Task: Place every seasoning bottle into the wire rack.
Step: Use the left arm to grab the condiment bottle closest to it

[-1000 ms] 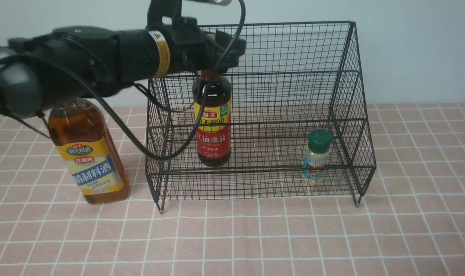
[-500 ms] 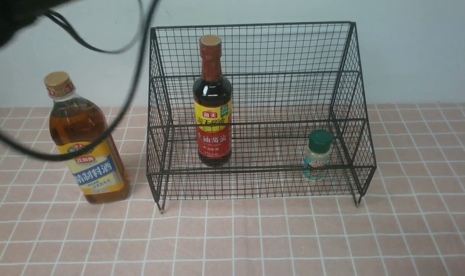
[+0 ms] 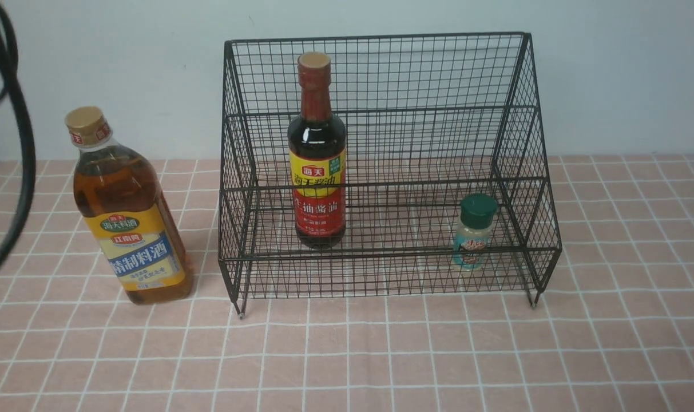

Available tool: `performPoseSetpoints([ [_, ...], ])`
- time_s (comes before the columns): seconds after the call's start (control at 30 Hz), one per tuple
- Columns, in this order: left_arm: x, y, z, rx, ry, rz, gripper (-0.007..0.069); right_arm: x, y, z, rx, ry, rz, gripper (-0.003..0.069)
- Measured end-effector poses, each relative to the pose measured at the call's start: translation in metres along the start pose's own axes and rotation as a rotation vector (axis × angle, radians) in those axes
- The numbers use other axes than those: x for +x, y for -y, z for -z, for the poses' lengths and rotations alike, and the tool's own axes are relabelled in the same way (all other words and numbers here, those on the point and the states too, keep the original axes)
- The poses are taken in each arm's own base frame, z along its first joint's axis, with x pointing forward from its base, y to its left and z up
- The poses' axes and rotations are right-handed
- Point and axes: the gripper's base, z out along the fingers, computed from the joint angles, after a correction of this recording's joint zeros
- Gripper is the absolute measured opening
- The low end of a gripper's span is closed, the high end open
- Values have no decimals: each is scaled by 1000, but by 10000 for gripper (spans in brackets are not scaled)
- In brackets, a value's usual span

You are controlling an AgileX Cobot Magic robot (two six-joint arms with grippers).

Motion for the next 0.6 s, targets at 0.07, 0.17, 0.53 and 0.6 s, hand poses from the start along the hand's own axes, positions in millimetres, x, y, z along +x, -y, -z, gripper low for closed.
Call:
performPoseSetpoints([
  [0.07,0,5,4,25,-1,-2,-7,0,0,0,0,0,0,-15],
  [0.17,-5,11,11,31,15,-12,-7,0,0,0,0,0,0,-15],
  [0.53,-23,26,37,4,101,-20,-7,0,0,0,0,1,0,-15],
  [0.6,-27,28,40,13,137,-34,-7,0,0,0,0,1,0,-15],
])
